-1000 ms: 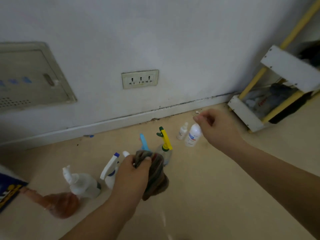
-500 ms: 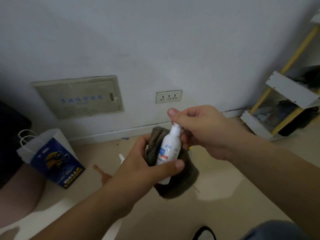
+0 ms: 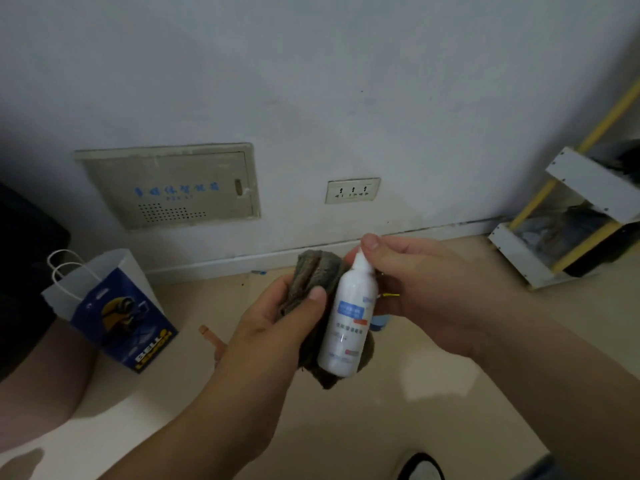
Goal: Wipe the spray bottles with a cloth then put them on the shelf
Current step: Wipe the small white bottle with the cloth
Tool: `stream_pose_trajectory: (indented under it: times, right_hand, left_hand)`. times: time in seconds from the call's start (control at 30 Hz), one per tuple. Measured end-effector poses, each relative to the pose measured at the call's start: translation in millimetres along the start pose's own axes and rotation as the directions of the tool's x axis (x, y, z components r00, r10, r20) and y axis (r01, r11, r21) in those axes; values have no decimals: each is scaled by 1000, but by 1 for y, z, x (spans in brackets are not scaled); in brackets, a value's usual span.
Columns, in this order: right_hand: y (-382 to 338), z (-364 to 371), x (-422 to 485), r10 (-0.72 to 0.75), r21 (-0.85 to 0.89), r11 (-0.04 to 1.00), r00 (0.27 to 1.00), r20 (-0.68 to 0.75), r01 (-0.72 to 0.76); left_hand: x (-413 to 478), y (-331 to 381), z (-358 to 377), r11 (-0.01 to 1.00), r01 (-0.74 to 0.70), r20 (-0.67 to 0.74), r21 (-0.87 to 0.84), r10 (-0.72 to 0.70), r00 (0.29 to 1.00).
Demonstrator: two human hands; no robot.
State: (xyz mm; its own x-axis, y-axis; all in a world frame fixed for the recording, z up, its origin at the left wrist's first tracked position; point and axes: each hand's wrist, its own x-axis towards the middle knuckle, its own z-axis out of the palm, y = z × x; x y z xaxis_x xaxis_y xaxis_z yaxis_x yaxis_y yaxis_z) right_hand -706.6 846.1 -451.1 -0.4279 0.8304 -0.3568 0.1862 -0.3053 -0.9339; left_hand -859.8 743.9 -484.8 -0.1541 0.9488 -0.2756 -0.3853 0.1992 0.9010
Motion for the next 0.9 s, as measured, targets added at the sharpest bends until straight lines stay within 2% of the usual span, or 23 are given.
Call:
stream_pose_trajectory:
  times: [0.07,0.4,0.67,0.9]
  right_hand:
    - [2,-1,4,-2,7,1000,999,32,2]
    - [1,-12,14,-64,-8,998,994,94,65]
    - [0,-14,12,-67,-40,997,994,81,70]
    - [2,-11,12,-63,-60,996,998,16,64]
  left_hand:
    - [4,-1,-5,997,34,-11,-65,-35,999]
    - [16,-6,-4,996,15,-12,-84,-16,1000]
    - [21,-16,0,999,-31,-7,41,31,999]
    - [24,-15,5,987,-109,33,121,106,994]
